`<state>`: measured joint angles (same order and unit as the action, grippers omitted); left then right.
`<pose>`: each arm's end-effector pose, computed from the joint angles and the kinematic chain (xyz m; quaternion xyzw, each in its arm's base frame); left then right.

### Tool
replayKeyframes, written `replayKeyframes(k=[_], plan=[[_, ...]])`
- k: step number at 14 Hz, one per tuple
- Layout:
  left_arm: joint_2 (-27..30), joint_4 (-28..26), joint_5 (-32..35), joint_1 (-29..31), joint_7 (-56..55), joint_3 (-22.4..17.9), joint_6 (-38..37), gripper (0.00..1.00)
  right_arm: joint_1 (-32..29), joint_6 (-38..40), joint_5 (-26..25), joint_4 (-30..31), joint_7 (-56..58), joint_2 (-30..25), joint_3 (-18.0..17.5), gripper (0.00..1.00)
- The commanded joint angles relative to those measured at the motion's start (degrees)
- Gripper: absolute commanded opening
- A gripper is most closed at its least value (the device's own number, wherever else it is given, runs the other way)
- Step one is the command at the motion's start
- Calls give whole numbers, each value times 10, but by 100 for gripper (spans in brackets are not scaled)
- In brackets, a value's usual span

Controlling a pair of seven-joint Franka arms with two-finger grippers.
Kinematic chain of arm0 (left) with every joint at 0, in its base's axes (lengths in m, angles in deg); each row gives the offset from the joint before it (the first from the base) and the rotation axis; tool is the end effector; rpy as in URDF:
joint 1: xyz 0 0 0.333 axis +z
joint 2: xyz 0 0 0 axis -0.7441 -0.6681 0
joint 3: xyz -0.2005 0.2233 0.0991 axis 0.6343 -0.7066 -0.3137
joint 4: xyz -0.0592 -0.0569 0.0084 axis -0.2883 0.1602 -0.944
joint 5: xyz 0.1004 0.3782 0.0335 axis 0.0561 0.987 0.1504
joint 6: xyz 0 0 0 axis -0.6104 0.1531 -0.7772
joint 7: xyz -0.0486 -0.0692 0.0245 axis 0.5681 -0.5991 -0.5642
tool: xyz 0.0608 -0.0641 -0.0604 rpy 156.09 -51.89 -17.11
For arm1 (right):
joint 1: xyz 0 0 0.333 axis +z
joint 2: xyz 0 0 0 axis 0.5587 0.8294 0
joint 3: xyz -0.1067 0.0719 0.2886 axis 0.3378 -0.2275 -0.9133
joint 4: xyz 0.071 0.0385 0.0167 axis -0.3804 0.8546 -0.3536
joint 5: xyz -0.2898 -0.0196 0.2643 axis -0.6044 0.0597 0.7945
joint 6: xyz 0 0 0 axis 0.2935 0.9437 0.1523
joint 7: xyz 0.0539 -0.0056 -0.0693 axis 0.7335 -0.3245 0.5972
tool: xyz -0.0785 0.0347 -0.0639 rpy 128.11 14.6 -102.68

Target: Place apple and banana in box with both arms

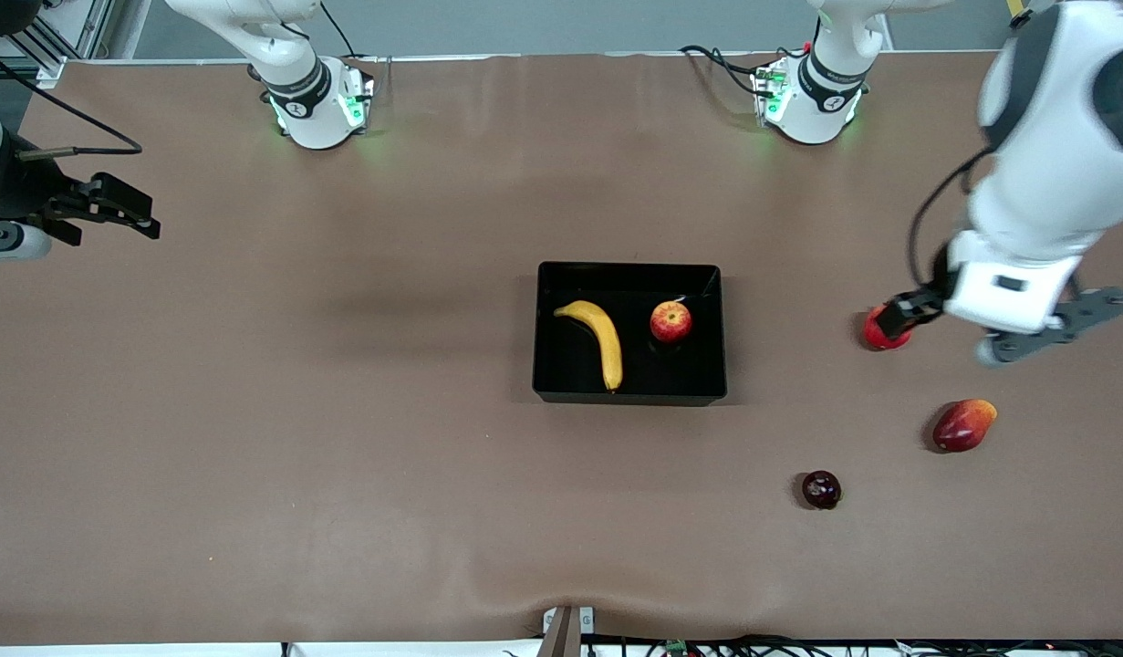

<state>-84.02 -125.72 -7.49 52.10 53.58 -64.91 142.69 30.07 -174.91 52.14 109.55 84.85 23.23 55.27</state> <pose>0.6111 -0.1154 0.5852 -0.9826 -0.1664 -0.0363 0.0739 0.5417 0.0146 0.6243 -0.9989 -0.0296 0.0328 0.0172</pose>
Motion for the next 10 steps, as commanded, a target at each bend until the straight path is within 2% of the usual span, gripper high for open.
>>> replayKeyframes(k=[1,7,10], plan=[[40,-22,-22,22,89,-8,-8,100,-11,-5,-2,4,7,-6,-5,100],[119,-79,-92,-21,258,-137,-25,100,-19,-2,0,6,6,-13,-2,100],[169,-134,-102,-31,283,-150,-25,100,-19,-5,5,6,6,-13,-3,100]])
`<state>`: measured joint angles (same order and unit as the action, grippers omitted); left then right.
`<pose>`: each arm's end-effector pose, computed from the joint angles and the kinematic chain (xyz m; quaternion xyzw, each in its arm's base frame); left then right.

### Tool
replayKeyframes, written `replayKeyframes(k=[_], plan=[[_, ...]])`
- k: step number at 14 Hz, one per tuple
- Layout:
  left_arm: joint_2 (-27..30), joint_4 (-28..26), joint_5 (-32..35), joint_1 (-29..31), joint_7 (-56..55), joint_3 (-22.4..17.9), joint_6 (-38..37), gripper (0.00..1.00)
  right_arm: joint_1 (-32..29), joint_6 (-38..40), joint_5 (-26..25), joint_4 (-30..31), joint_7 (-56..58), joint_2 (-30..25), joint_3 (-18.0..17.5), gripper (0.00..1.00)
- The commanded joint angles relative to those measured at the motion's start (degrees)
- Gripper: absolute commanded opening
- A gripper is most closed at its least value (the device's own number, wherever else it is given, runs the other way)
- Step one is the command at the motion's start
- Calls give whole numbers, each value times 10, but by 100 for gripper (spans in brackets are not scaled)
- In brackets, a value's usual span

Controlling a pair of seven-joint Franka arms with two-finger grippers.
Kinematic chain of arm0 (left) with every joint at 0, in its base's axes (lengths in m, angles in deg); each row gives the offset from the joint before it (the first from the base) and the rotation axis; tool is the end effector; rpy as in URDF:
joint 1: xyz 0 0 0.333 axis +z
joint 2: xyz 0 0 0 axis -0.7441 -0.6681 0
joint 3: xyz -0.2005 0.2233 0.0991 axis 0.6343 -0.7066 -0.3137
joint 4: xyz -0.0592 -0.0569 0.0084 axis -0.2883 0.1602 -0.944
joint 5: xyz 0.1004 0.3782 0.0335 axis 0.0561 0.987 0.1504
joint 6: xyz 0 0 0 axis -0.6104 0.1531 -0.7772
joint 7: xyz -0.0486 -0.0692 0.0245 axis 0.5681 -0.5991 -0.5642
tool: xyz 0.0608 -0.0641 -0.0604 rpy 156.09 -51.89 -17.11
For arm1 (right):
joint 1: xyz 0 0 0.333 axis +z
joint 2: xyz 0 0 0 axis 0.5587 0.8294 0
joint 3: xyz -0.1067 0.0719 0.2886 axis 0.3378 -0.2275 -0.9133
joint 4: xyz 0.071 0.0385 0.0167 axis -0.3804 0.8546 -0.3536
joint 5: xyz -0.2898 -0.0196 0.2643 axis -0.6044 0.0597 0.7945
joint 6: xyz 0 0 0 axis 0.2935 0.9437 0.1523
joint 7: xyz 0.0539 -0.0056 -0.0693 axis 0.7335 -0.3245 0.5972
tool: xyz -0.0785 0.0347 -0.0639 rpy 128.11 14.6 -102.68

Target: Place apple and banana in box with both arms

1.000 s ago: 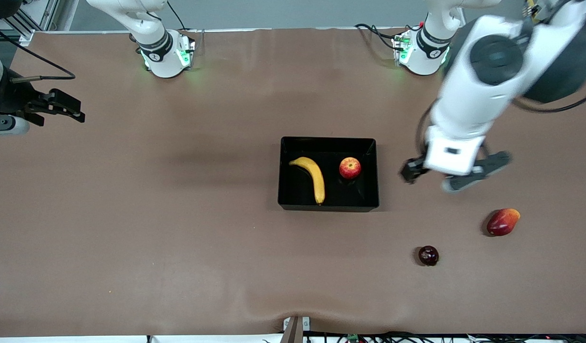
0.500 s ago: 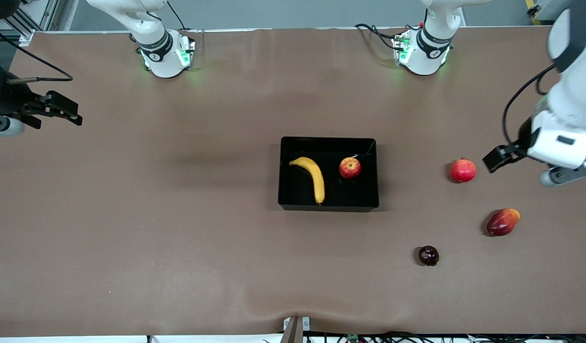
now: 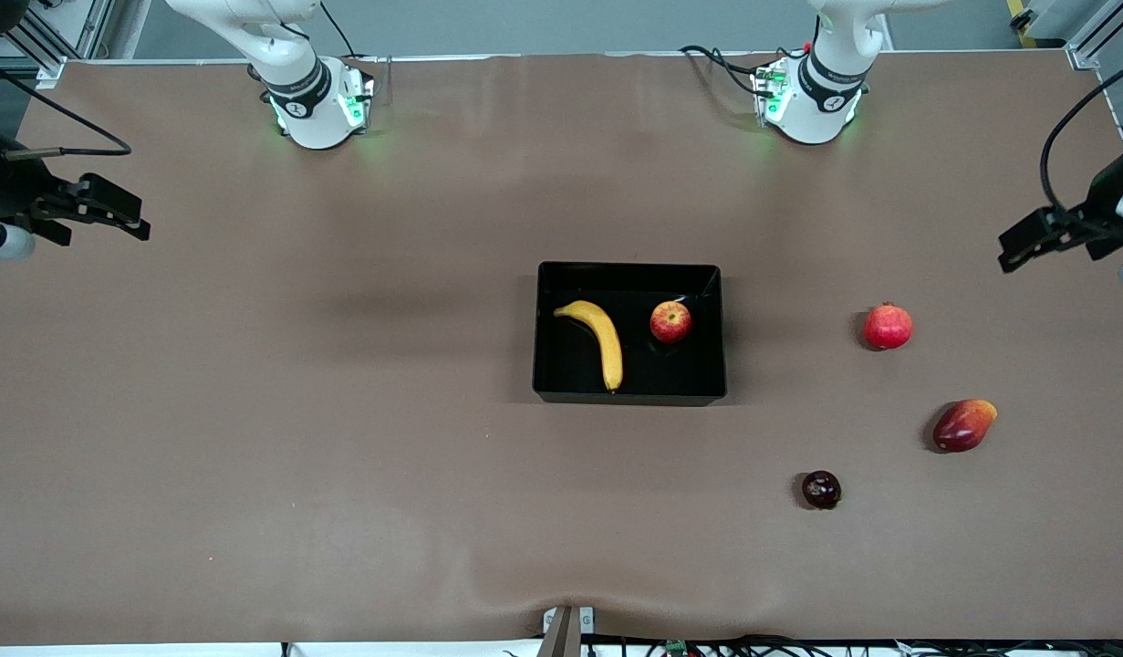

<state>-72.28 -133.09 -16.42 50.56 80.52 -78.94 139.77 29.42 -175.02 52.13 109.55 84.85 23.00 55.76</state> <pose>0.5576 -0.0149 0.6337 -0.9982 -0.0439 -0.0127 0.0378 0.5409 0.0038 0.6266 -0.9992 -0.0197 0.0297 0.0173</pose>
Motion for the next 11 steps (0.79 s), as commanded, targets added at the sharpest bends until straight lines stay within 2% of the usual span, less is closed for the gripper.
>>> replayKeyframes(k=[1,5,11], plan=[[66,-75,-20,-21,13,-11,5,100,-12,-2,6,6,6,-11,-8,100],[84,-87,-38,-40,13,-15,-8,100,-12,-1,6,6,7,-9,-8,100],[66,-55,-37,-30,15,-16,-19,100,-12,2,6,6,8,-8,-8,100]])
